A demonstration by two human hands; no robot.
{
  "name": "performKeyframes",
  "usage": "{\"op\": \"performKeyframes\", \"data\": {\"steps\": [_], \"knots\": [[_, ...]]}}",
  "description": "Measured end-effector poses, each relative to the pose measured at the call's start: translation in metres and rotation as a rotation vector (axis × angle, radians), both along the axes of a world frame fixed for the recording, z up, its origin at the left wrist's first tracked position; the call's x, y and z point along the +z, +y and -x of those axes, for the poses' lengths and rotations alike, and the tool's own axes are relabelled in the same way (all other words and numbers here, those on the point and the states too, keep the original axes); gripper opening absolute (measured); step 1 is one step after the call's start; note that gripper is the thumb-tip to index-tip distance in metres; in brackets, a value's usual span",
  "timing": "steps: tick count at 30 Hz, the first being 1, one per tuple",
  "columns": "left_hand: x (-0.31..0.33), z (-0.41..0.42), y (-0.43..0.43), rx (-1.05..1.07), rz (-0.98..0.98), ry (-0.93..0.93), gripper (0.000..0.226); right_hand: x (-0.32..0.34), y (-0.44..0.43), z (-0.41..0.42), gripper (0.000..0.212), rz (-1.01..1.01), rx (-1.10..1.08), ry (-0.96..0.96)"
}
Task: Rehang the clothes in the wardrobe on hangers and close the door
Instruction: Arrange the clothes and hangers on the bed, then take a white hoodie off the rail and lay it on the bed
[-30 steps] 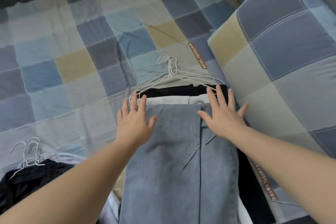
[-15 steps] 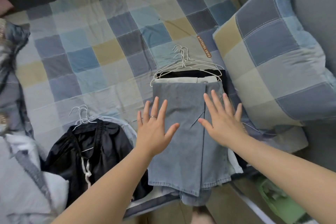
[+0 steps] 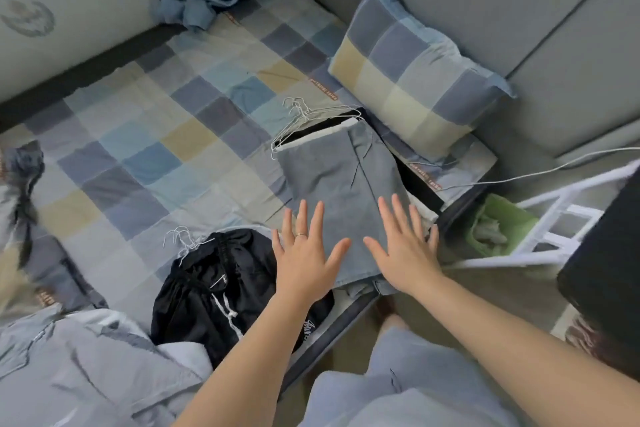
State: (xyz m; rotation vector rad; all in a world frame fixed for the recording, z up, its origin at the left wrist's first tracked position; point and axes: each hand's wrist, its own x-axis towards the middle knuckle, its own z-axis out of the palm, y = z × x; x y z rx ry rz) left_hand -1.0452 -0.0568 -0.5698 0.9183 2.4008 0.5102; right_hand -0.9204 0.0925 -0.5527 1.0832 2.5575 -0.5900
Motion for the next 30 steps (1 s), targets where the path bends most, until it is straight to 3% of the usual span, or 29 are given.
{"op": "performKeyframes", "data": {"steps": [7,16,24,30], "knots": [[0.014,-0.052,-0.026,-0.225,-0.059,0.013,0.076,0.032,-0.046,-0.095,0.073,-0.133,-0.212,0.006],[0.013,-0.162,0.011,-0.655,-0.058,0.049,0.077,0.044,-0.084,-0.234,0.073,-0.21,-0.558,-0.025],[0.035,-0.32,0.055,-1.137,-0.137,0.111,0.08,0.056,-0.137,-0.409,0.074,-0.262,-0.973,-0.058],[0.054,-0.491,0.06,-1.492,-0.216,0.149,0.078,0.07,-0.19,-0.558,0.071,-0.324,-1.265,-0.087]]}}
